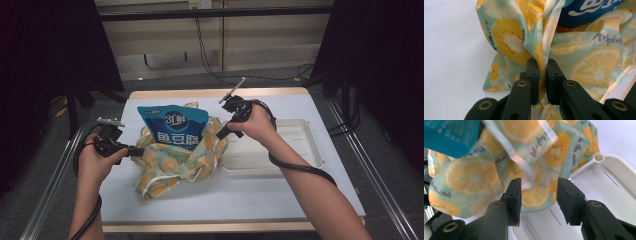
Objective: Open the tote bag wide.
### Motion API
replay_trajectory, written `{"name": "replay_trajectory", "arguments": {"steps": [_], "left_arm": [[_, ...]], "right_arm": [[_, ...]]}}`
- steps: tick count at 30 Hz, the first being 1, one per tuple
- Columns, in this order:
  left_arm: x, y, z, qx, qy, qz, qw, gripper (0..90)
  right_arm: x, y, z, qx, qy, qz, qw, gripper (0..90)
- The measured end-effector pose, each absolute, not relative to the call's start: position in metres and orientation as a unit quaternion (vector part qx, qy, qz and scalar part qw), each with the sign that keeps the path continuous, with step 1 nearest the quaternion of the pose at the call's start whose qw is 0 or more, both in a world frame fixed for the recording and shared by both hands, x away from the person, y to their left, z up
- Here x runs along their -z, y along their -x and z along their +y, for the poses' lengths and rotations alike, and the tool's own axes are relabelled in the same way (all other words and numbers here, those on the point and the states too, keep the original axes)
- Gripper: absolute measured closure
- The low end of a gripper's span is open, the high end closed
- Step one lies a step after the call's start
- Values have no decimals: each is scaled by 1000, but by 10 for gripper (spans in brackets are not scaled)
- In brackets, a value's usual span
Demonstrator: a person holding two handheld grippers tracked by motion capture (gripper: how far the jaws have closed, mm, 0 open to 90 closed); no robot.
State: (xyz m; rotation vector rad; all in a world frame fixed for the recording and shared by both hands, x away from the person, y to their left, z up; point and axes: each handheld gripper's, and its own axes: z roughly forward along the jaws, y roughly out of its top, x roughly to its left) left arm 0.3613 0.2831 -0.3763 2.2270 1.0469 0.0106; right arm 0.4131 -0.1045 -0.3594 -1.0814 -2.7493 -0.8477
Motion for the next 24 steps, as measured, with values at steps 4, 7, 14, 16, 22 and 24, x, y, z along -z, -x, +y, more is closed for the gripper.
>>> {"name": "replay_trajectory", "arguments": {"steps": [4, 7, 14, 16, 22, 24], "left_arm": [[377, -361, 283, -3, -852, 401, 335, 829], [377, -361, 283, -3, -851, 403, 337, 829], [380, -364, 281, 2, -852, 402, 335, 830], [381, -364, 281, 2, -851, 403, 336, 831], [387, -368, 284, 5, -850, 407, 334, 838], [389, -369, 285, 5, -852, 409, 328, 841]], "right_arm": [[361, -414, -97, 279, 353, -892, 39, 522], [365, -416, -93, 282, 355, -891, 39, 513], [373, -426, -96, 292, 372, -881, 30, 756], [374, -429, -98, 299, 376, -877, 29, 827], [382, -434, -97, 294, 383, -875, 35, 891], [385, -435, -95, 290, 384, -876, 33, 894]]}}
